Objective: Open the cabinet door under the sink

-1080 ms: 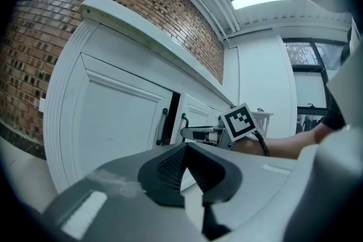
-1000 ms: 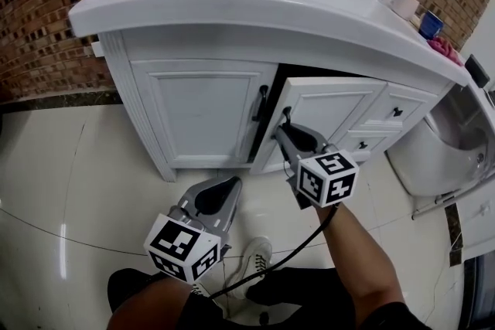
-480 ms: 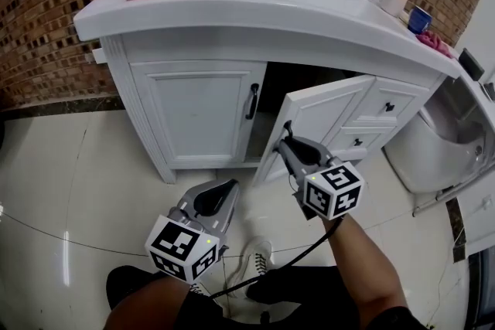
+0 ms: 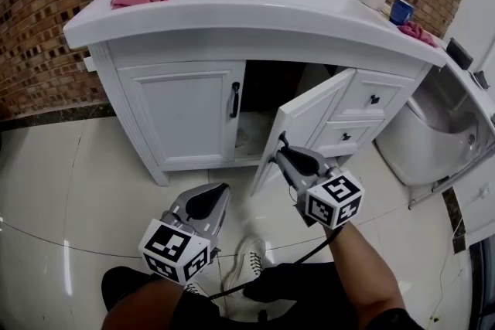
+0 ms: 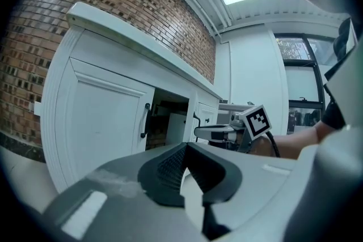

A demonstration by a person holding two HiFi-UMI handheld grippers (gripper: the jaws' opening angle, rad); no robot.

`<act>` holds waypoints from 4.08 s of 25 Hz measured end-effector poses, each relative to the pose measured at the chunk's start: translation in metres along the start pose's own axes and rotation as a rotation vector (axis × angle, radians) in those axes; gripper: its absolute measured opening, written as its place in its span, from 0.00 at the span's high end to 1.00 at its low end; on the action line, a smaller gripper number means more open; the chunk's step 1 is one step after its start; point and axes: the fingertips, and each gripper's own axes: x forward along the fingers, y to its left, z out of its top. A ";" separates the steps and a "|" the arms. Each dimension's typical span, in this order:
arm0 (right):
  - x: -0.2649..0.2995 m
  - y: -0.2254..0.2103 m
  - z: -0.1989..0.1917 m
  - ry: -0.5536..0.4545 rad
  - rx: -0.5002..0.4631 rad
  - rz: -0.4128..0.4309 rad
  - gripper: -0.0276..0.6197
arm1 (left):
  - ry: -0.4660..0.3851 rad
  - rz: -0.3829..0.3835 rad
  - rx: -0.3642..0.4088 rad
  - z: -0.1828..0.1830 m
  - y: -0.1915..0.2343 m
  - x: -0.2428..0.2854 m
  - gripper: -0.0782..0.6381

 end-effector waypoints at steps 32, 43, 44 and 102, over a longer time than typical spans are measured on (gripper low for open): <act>-0.141 -0.046 -0.025 -0.047 0.001 -0.167 0.89 | 0.060 -0.001 0.020 -0.016 -0.036 0.011 0.89; -0.197 -0.105 -0.039 -0.009 0.054 -0.472 0.91 | 0.077 0.005 0.079 -0.010 -0.047 0.022 0.89; -0.202 -0.113 -0.040 -0.014 0.075 -0.486 0.92 | 0.080 -0.001 0.095 -0.008 -0.050 0.023 0.89; -0.248 0.135 -0.009 -0.030 0.131 -0.111 0.95 | -0.040 0.136 -0.064 -0.006 -0.135 -0.123 0.89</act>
